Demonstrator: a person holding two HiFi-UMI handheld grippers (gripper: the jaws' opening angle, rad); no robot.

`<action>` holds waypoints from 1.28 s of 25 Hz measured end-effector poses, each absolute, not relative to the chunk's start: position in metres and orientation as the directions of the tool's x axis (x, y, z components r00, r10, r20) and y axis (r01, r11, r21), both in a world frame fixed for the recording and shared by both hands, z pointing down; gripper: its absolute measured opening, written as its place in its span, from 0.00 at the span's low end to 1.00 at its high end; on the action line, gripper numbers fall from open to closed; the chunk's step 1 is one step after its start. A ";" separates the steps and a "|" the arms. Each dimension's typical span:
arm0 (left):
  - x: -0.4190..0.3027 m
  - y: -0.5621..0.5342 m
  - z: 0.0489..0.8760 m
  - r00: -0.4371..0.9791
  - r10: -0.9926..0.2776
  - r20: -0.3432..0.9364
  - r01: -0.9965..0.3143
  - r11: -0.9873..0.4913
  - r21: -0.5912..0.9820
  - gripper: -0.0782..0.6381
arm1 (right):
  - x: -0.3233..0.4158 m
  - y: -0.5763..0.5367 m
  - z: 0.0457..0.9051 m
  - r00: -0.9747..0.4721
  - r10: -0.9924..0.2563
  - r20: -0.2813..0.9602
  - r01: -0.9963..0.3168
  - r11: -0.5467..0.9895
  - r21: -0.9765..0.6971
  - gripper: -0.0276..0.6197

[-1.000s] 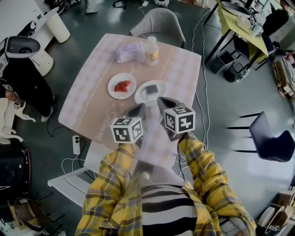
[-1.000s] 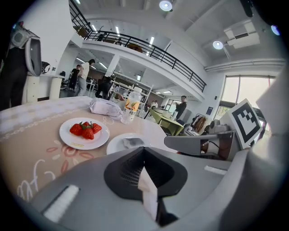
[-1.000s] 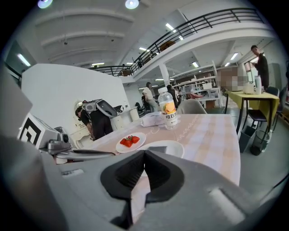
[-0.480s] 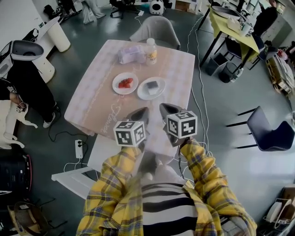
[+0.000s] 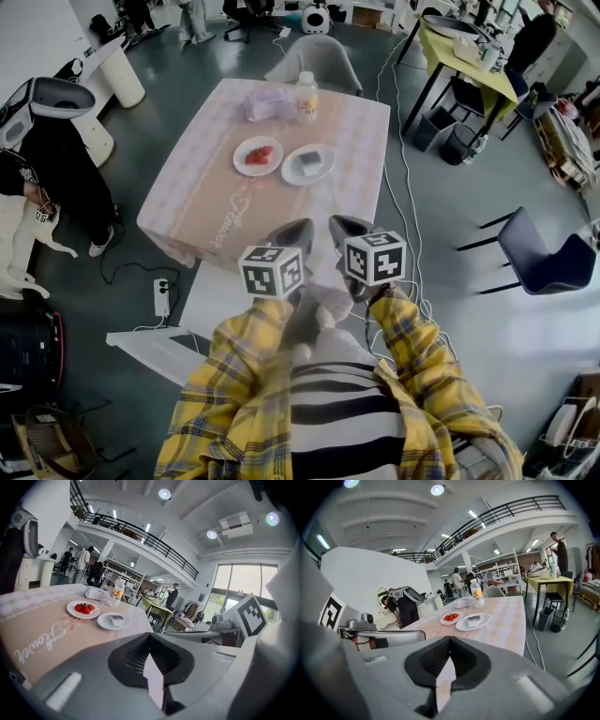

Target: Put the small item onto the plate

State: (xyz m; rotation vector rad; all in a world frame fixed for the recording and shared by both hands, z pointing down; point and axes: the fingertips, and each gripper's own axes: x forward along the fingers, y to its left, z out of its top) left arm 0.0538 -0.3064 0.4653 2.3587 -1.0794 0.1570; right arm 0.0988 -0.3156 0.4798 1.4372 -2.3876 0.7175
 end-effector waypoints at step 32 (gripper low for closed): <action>0.051 -0.171 0.462 0.709 -0.666 0.234 -0.696 -0.605 0.387 0.11 | 0.093 -0.171 0.479 -0.412 -0.827 0.382 -0.892 0.280 -0.355 0.05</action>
